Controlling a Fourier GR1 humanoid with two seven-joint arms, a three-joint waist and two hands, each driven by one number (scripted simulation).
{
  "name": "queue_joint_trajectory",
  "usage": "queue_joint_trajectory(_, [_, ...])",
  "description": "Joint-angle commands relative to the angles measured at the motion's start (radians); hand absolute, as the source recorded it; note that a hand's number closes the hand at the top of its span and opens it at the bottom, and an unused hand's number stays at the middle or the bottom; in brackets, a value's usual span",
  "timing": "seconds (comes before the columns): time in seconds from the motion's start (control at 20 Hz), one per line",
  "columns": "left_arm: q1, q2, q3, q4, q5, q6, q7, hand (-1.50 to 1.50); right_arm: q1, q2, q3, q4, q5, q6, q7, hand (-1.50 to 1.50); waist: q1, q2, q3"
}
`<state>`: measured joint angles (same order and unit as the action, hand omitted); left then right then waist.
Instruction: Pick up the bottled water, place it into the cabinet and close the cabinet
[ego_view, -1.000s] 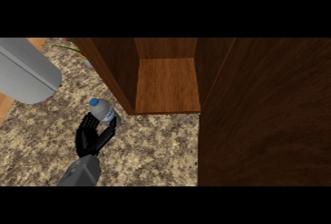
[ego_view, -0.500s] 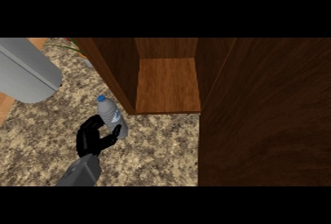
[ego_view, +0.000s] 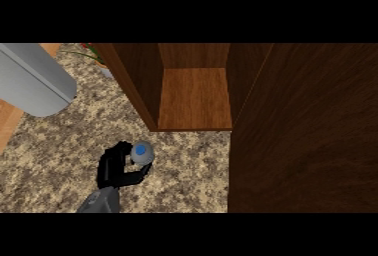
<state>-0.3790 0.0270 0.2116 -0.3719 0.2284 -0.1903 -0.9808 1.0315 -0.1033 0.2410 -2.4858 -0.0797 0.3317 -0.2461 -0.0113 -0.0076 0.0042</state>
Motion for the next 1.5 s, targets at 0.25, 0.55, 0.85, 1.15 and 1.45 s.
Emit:
queue_joint_trajectory(0.25, [0.029, -0.026, -0.206, -0.158, 0.145, -0.004, 0.125, 1.5, 0.007, -0.007, -0.015, -0.074, -0.052, 0.005, 0.036, -1.5, 0.002, 0.0, -0.004])
queue_joint_trajectory(0.55, [0.061, -0.027, -0.347, -0.408, 0.246, 0.12, 0.302, 1.5, 0.011, -0.021, -0.031, -0.151, -0.099, 0.001, 0.103, -1.5, 0.013, -0.001, -0.003])
queue_joint_trajectory(0.85, [0.045, -0.027, -0.476, -0.605, 0.175, 0.402, 0.388, 1.5, -0.044, 0.007, -0.062, -0.025, -0.1, 0.003, 0.032, -1.5, 0.013, 0.0, -0.003])
queue_joint_trajectory(1.15, [-0.121, -0.027, -0.615, -0.672, 0.28, 0.625, 0.544, 1.5, -0.074, 0.002, -0.096, -0.03, -0.11, 0.008, 0.054, -1.5, -0.003, 0.005, -0.004])
queue_joint_trajectory(1.45, [-0.347, -0.027, -0.604, -0.503, 0.241, 0.734, 0.641, 1.5, 0.004, -0.022, -0.137, -0.07, -0.139, 0.049, 0.025, -1.5, -0.026, 0.006, -0.004])
